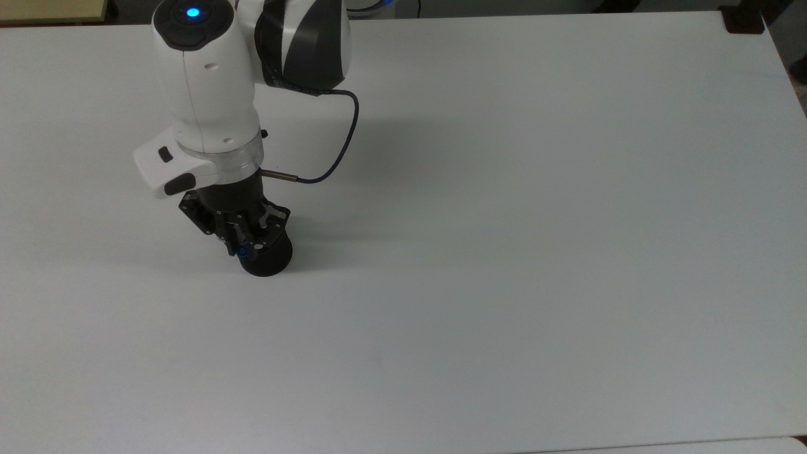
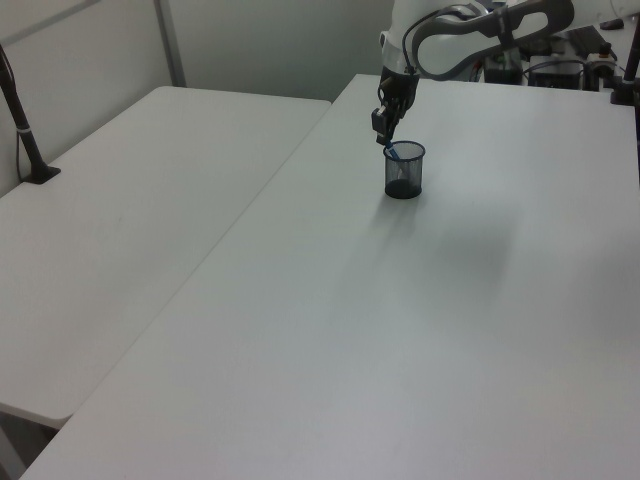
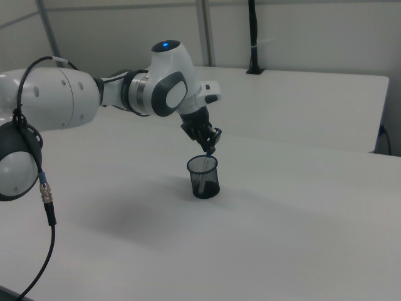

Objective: Remove the marker
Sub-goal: 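Close the gripper on the blue-capped marker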

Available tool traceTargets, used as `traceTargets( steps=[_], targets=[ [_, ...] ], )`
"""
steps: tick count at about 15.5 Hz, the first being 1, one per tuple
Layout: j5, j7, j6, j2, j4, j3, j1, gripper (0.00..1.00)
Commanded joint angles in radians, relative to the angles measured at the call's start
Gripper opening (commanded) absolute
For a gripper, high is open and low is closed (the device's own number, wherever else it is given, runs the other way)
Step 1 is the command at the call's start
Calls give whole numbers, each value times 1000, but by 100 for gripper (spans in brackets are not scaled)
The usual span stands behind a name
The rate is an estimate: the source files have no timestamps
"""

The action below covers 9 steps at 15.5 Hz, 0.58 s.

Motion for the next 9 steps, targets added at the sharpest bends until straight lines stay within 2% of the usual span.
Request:
traceTargets(
  steps=[1, 9],
  targets=[
    [-12, -1, 5, 8, 18, -7, 17, 16],
    [-2, 0, 5, -59, 19, -12, 11, 12]
  ],
)
